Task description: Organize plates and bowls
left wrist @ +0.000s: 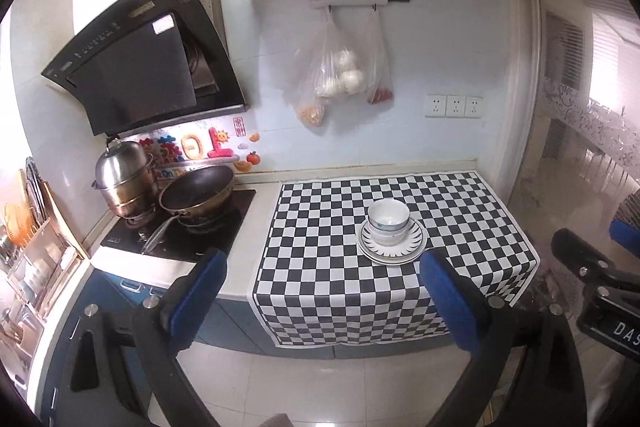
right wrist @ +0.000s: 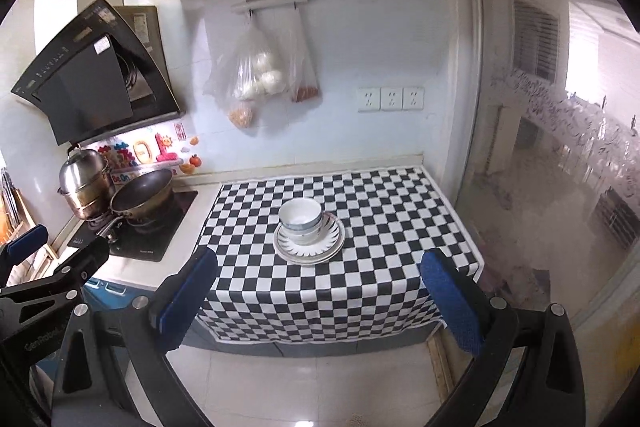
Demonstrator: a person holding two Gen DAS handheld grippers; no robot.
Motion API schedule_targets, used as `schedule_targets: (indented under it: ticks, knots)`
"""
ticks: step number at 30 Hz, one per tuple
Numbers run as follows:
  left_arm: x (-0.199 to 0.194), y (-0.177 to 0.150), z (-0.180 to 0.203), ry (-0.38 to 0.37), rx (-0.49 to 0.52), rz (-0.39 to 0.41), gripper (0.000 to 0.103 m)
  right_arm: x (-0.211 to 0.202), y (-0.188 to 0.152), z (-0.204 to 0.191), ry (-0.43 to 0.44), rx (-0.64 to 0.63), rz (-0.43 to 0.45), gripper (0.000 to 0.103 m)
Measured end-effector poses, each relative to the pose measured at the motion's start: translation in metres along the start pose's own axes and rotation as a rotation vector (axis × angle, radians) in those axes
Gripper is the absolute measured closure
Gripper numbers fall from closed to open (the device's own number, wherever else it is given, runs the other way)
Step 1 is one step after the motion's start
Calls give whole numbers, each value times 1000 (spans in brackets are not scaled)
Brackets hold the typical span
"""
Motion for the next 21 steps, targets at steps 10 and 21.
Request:
schedule_targets:
  ticks: [10,21]
  knots:
    - [-38,-9,13,41,-18,5,4,-41,-7,19,32,-19,0,0]
    - [-47,-9,32,25,-38,3,4,-42,-8,42,9,-40,-21,0]
Point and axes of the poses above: each gripper's, at about its wrist camera, not at the fingertips, and x roughly the way its jaws point, z to its right, y to its top, the point moved 9 cm from there along x, roughly the way its jaws point, and after that the axes turned 13 degrees about x, right-handed, at the moved point
